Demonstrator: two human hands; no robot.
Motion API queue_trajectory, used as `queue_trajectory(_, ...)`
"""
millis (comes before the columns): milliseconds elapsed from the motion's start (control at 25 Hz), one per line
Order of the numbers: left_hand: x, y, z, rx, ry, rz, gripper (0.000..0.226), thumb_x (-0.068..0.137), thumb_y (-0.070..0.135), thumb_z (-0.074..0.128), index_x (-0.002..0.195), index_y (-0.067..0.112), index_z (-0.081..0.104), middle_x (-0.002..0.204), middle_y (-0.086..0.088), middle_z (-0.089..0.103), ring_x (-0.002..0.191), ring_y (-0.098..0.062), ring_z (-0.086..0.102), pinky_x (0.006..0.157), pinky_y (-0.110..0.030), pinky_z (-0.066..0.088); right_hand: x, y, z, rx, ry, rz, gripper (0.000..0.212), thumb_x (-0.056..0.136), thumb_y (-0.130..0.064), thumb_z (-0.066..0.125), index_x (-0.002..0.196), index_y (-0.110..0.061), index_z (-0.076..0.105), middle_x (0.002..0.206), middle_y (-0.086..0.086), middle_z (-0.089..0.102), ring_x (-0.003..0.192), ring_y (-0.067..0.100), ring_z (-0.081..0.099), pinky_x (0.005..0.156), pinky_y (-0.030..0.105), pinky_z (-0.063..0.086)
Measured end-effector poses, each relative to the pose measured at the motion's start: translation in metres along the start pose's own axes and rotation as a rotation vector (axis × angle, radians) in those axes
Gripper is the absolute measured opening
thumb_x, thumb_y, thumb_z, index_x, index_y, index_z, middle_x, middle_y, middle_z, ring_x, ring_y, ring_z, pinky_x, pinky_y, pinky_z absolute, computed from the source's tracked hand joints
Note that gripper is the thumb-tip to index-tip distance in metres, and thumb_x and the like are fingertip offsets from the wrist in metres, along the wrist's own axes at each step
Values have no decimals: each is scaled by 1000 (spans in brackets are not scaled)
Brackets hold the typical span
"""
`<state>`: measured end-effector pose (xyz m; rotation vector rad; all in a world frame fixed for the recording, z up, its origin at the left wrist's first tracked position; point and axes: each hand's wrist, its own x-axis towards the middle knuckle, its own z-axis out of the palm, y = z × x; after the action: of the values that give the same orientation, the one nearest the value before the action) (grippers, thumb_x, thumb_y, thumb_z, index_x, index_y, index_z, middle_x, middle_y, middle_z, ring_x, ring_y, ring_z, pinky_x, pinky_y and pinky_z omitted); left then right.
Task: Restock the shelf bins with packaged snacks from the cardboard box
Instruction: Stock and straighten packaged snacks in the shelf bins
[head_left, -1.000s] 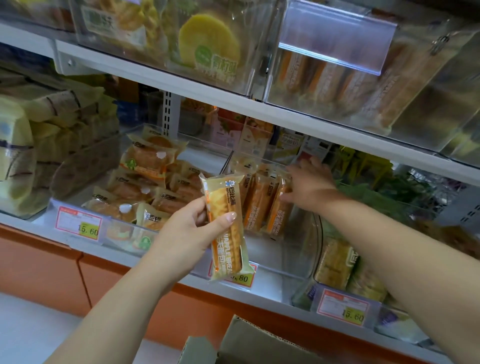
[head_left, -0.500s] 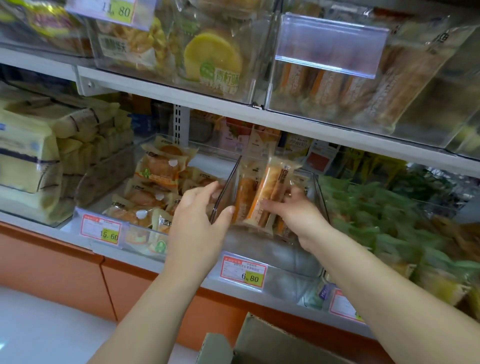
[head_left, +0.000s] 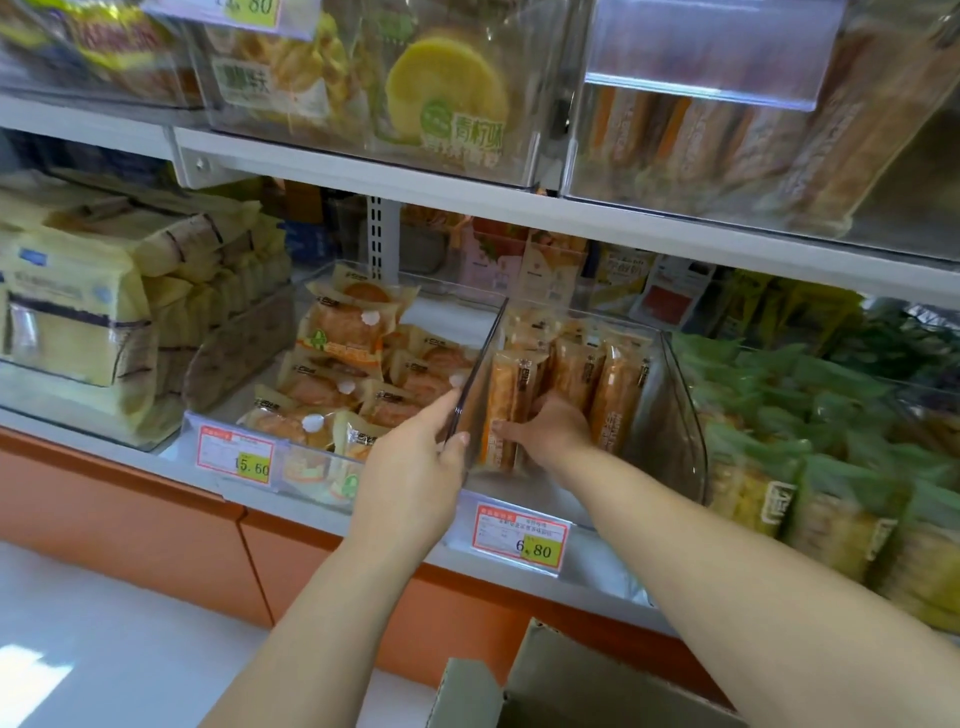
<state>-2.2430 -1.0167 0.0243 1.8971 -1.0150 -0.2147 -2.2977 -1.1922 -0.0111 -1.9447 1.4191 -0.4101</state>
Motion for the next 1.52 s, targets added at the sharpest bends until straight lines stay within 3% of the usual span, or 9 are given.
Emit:
queue_trajectory(360,-13,2,-1,27,38,38,49,96,21,59,144,26,47,137,9,56,128,-11,50,106,-27,39,-10,13,-29,97,-235,20,64,76,-45,77,127,-14,56,118,4,66,97,21,64,88,38,54)
queue_trajectory(480,-36,9,-1,108,106,162,46,93,21,61,138,21,53,132,3,58,122,-12,51,103,-32,44,-58,14,-59,78,-32,-201,59,85,-38,70,136,-19,46,119,3,63,93,15,60,76,27,48)
queue_trajectory(640,-83,19,10,213,56,375,42,88,26,58,129,18,58,118,1,57,107,-13,54,93,-32,49,-169,70,-94,432,77,-529,26,91,-18,62,109,-35,56,91,-1,65,83,17,65,72,30,53)
queue_trajectory(760,-125,14,35,291,-369,299,36,93,31,59,129,29,58,116,9,62,101,-7,59,92,-30,50,-220,149,-88,414,-107,-365,23,92,-9,57,98,-31,60,82,4,66,71,23,67,63,30,53)
queue_trajectory(840,-153,-4,65,499,-735,191,44,93,36,59,136,28,52,131,3,58,117,-13,56,100,-28,44,-224,211,-67,123,-328,-190,20,92,-12,57,97,-31,61,82,-7,67,79,19,66,70,27,50)
queue_trajectory(1000,-189,-37,113,900,-1102,-93,46,98,29,51,137,7,47,138,-15,55,126,-30,53,100,-34,40,-219,305,-8,-305,-639,23,35,94,-20,54,130,-19,56,130,1,60,119,18,56,90,20,40)
queue_trajectory(1160,-209,-59,149,973,-1109,-321,53,102,23,45,146,-1,30,145,-18,46,132,-31,48,105,-34,38,-217,320,51,-272,-646,-5,65,92,-27,59,149,-19,30,145,10,47,131,26,46,102,27,37)
queue_trajectory(1280,-223,-84,159,850,-1021,-500,94,91,34,63,154,3,0,148,-18,37,133,-32,46,108,-38,38,-219,320,86,-210,-618,21,84,85,-37,67,153,-26,19,149,7,41,135,28,40,109,33,35)
queue_trajectory(1520,-235,-101,157,623,-942,-396,92,84,22,67,155,21,8,143,-13,27,119,-32,55,103,-35,43,-224,352,59,4,-535,170,62,83,-29,73,137,-22,44,115,0,63,105,16,60,84,23,46)
